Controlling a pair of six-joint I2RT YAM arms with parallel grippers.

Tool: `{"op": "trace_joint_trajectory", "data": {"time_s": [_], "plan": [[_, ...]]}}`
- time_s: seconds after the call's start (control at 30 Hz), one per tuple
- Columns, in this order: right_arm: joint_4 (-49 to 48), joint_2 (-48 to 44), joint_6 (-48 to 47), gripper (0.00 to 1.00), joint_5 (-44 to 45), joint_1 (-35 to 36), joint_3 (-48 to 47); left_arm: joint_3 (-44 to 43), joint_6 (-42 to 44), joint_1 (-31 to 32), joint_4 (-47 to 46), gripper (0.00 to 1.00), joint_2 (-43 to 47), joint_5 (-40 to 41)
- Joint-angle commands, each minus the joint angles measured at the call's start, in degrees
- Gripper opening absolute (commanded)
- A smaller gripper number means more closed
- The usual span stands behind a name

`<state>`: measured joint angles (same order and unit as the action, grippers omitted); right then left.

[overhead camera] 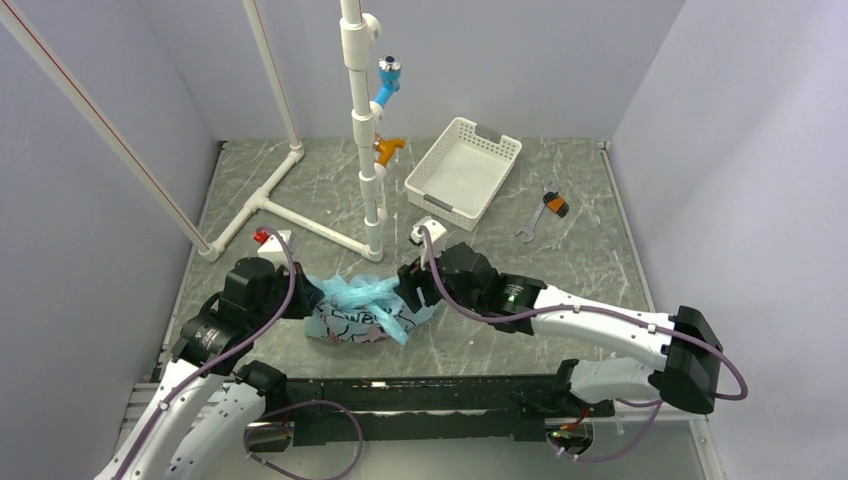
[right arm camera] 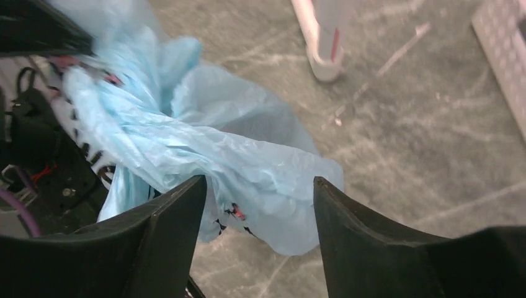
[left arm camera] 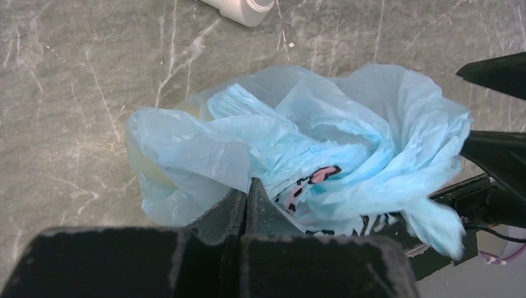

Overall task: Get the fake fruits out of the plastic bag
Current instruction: Untie the plastic bag at the center of the board.

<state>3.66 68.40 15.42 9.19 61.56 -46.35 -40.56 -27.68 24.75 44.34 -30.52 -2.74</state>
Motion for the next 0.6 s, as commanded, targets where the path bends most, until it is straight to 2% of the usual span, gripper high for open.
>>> {"op": "trace_joint_trajectory", "data": {"time_s": [0.0, 0.1, 0.2, 0.37, 0.57], "plan": [[2.71, 2.45, -7.78, 0.70, -2.54, 3.89, -9.52, -0.31, 0.53, 0.72, -0.93, 0.00, 0.09, 1.09], [3.04, 6.00, -12.13, 0.75, -0.36, 7.54, -13.28, -0.33, 0.55, 1.05, -0.96, 0.00, 0.11, 1.10], [5.87, 10.44, -12.54, 0.76, 3.21, 9.65, -18.42, -0.40, 0.38, 1.40, -0.77, 0.00, 0.19, 1.54], [4.26, 13.84, -14.73, 0.79, 0.85, 12.52, -20.63, -0.49, 0.24, 2.19, -0.55, 0.00, 0.30, 2.13], [4.74, 19.50, -16.75, 0.76, 6.07, 16.35, -24.57, -0.51, 0.00, 2.34, -0.38, 0.00, 0.11, 2.57]]}}
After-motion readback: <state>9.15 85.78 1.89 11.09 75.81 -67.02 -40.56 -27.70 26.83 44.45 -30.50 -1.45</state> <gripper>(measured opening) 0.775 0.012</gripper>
